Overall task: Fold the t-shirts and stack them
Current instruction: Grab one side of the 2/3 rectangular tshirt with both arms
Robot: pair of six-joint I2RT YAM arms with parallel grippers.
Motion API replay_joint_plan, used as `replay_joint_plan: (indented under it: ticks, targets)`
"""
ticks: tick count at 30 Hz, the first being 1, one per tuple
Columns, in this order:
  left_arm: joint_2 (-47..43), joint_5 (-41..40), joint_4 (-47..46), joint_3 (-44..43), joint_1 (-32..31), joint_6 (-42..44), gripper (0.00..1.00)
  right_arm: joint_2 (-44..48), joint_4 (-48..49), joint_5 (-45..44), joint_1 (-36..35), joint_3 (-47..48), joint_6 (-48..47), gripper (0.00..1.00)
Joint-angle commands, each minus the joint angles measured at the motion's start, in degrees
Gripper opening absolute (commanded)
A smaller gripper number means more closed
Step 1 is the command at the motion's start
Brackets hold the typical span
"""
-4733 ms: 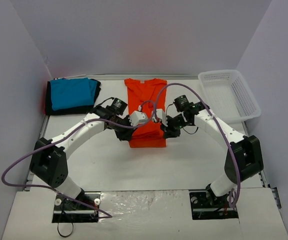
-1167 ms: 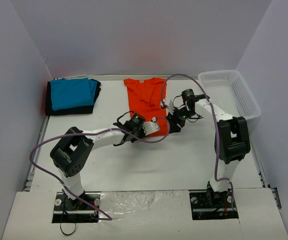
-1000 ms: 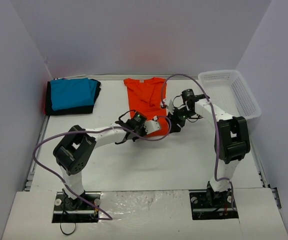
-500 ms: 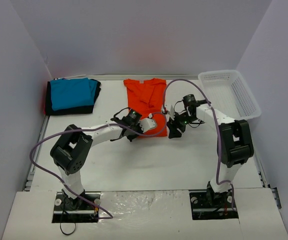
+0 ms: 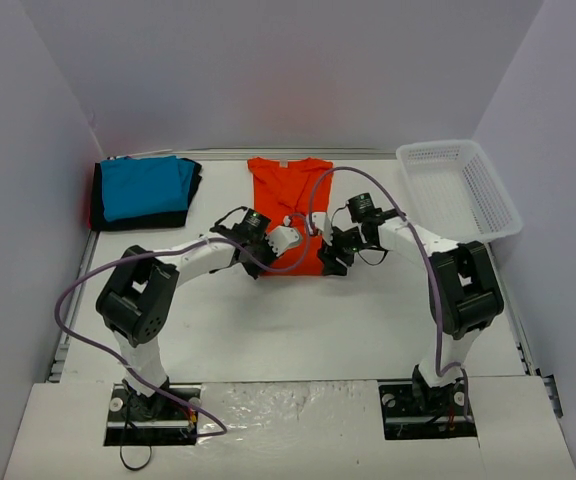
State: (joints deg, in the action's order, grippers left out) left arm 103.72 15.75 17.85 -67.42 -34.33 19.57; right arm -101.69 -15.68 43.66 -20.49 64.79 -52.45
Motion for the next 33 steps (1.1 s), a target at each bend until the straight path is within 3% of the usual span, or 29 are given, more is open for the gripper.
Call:
replay_joint_plan:
  ticks: [1,23,26,29,33]
  targets:
    - [0.34,2.97,1.23,-3.42,0.22,-1.73,0.02,-0.43,1.18,-1.03,-2.62,-0.02,-0.82,0.50]
    - [3.86,7.10,4.30,-6.50,2.42,-2.96,0.02,-10.19,-5.67,-4.19,-5.87,6.13,-0.11,0.43]
    - [4.03,7.19,4.39,-6.76,2.51,-3.05,0.02,-11.16,-6.02,-5.60,-6.40,5.96,-0.20,0.37]
    - [4.38,7.54,4.83,-7.02,2.51,-2.87,0.02,-11.43,-6.03,-7.09,-6.84,5.61,-0.20,0.19]
    - [4.03,7.81,5.36,-7.03,2.68,-2.61,0.02,-10.90,-6.46,-7.53,-7.11,4.90,0.24,0.05]
